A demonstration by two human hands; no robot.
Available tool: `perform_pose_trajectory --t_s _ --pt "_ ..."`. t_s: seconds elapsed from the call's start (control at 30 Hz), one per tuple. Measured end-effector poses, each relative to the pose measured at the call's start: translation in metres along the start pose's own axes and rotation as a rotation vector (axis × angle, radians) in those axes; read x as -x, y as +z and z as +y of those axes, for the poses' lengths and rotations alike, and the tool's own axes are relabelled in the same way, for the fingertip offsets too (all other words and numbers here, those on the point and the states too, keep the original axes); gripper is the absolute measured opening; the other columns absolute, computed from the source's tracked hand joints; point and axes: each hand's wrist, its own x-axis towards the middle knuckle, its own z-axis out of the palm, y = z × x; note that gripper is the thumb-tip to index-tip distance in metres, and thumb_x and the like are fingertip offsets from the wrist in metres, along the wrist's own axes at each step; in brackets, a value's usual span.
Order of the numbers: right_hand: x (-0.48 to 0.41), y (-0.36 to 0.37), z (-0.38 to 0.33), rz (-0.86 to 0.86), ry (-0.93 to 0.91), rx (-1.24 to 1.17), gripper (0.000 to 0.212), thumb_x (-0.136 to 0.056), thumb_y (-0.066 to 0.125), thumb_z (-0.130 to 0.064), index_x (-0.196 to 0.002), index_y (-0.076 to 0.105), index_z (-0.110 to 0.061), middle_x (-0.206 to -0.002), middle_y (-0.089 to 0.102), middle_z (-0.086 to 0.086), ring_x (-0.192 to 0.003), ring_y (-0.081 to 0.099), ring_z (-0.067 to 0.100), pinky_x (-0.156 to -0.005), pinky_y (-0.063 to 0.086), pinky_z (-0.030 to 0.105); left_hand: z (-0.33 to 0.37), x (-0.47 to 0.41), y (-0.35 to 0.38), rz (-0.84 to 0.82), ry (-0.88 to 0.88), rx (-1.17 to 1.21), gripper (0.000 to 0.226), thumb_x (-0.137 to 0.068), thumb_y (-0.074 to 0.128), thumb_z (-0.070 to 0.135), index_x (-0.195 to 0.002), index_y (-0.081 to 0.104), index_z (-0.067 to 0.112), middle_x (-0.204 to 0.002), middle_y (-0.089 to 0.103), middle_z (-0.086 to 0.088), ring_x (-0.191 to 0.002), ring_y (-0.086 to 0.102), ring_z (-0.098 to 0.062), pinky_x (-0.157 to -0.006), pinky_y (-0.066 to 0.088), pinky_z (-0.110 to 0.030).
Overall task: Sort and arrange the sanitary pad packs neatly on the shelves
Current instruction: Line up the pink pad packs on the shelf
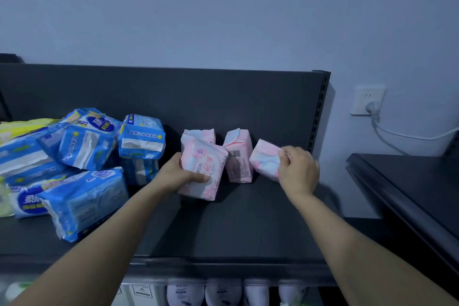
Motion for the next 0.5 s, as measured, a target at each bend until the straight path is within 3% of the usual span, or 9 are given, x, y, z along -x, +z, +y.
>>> perform_pose_trajectory --t_s 0.1,0.2,0.3,0.37,0.43,0.5 --pt "-0.013 -0.017 -0.019 -0.139 0.125 -0.11 0.021 -0.096 0.048 -0.015 -0.094 0.069 -0.014 -0.101 0.065 0.002 -0.091 0.059 0.029 -0.068 0.039 0.031 0.012 0.01 -0.007 -0.001 0.067 -0.006 0.064 -0.064 0.088 0.017 -0.118 0.054 0.02 -0.11 0.065 0.004 -0.094 0.064 -0.012 -0.07 0.053 -0.026" --pt "-0.024 -0.026 -0.035 -0.404 0.174 -0.085 0.025 -0.09 0.045 -0.011 -0.086 0.07 -0.012 -0.098 0.07 0.006 -0.084 0.061 0.025 -0.066 0.046 0.031 0.017 0.021 -0.02 0.042 0.097 -0.04 0.086 -0.048 0.092 0.031 -0.122 0.05 0.021 -0.113 0.063 0.003 -0.099 0.063 -0.015 -0.083 0.056 -0.036" --pt "-0.025 -0.023 -0.053 -0.659 0.199 -0.073 0.028 -0.083 0.048 -0.009 -0.096 0.071 -0.004 -0.104 0.07 0.013 -0.078 0.062 0.024 -0.066 0.048 0.034 0.019 0.033 -0.037 0.015 0.073 -0.114 0.072 -0.05 0.093 0.027 -0.112 0.057 0.018 -0.102 0.067 0.002 -0.092 0.066 -0.017 -0.082 0.057 -0.037" --pt "-0.019 -0.018 -0.063 -0.66 0.218 -0.168 0.018 -0.082 0.056 -0.012 -0.088 0.073 -0.009 -0.098 0.071 0.007 -0.082 0.064 0.021 -0.07 0.05 0.033 0.018 0.041 -0.045 -0.029 0.063 -0.157 0.061 -0.056 0.091 0.02 -0.111 0.064 0.017 -0.1 0.07 0.001 -0.091 0.068 -0.017 -0.081 0.057 -0.035" --pt "-0.008 -0.015 -0.071 -0.526 0.218 -0.269 0.006 -0.081 0.065 -0.018 -0.075 0.065 -0.019 -0.088 0.068 -0.003 -0.085 0.063 0.019 -0.074 0.05 0.033 0.011 0.048 -0.051 -0.042 0.061 -0.168 0.056 -0.062 0.088 0.013 -0.113 0.066 0.017 -0.1 0.071 0.0 -0.093 0.068 -0.016 -0.078 0.056 -0.028" --pt "0.007 -0.015 -0.073 -0.422 0.144 -0.269 0.02 -0.085 0.065 -0.024 -0.067 0.057 -0.022 -0.077 0.064 -0.007 -0.077 0.06 0.019 -0.066 0.046 0.03 0.001 0.053 -0.054 -0.035 0.06 -0.163 0.062 -0.065 0.087 0.011 -0.122 0.062 0.017 -0.107 0.068 0.0 -0.095 0.065 -0.015 -0.078 0.051 -0.024"
